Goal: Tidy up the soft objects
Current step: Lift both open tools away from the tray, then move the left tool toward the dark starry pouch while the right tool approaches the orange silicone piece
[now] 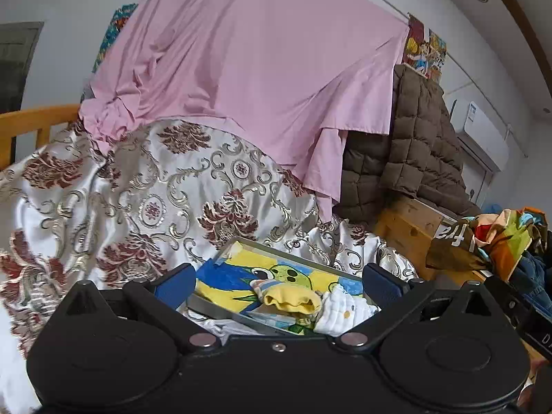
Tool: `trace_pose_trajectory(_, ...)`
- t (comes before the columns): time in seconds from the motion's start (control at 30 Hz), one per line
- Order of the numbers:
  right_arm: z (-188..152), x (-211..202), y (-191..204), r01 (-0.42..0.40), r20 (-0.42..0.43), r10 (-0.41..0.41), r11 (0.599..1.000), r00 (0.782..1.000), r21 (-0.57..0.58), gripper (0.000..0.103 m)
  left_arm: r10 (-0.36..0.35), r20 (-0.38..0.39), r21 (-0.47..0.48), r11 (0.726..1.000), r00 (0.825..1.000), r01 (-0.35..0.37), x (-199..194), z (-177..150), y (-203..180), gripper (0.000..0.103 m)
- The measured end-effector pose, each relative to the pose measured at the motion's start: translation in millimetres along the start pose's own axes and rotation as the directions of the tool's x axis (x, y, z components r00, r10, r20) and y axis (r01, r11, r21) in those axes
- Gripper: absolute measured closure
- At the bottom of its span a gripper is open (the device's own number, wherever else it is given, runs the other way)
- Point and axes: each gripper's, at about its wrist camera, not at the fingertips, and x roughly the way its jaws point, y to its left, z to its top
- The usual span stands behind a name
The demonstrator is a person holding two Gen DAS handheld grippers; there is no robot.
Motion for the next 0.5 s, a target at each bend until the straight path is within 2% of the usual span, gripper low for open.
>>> trace_pose_trajectory(0.27,-18.2,-35.5,22.3,0.010,-0.002,-0.010,0.999,1.000,-0.047,0.000,-0.017,0.021,0.037,0.999,1.000,0.016,-38.2,-22.1,16.0,0.001)
trace_pose_trajectory(0.5,-37.8,-58.1,34.9,0.009,-0.047,-0.012,0.998,0.999,-0.059,0.000,-0.014,0.020,0.055,0.998,1.000,0.013,-56.2,-40.9,36.1,0.001)
